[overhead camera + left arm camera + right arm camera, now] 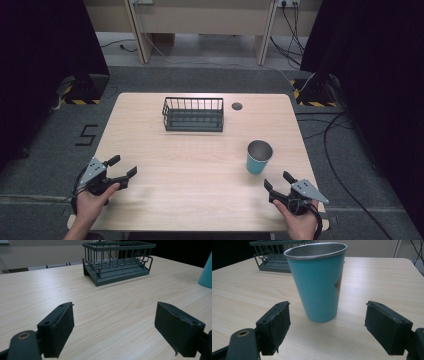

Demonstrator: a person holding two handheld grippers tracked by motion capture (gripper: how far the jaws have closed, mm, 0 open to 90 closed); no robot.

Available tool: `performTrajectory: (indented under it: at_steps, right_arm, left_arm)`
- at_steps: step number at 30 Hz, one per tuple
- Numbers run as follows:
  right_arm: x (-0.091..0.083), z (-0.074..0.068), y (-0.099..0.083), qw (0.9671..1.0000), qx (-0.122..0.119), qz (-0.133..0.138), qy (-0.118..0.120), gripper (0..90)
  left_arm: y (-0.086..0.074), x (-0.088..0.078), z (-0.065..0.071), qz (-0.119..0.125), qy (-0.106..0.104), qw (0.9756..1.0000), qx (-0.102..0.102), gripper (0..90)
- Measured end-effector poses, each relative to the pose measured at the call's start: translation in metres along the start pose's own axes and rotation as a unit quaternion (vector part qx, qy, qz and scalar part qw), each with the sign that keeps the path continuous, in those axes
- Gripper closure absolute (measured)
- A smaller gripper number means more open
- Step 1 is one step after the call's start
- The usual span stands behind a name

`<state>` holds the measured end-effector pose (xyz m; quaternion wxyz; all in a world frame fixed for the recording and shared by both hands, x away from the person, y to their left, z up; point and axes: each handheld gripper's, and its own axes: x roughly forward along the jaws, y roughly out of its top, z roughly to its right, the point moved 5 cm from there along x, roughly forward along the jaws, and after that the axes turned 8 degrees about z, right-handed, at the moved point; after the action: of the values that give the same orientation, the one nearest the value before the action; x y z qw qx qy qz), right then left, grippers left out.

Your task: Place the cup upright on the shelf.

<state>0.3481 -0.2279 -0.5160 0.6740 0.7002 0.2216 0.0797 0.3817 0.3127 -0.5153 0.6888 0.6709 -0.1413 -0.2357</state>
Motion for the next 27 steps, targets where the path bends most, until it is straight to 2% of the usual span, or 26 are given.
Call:
performTrajectory:
  at_steps: [16,27]
  right_arm:
    - [0.036,-0.004,0.012,0.9997,-0.018,-0.011,0.008,19.4]
    - [0.057,-0.009,0.011,0.9995,-0.019,-0.021,0.016,18.8]
  left_arm:
    - [0.000,0.000,0.000,0.000,-0.002,1.0000,-0.001,15.4]
    - [0.000,0.000,0.000,0.001,-0.003,1.0000,-0.001,15.4]
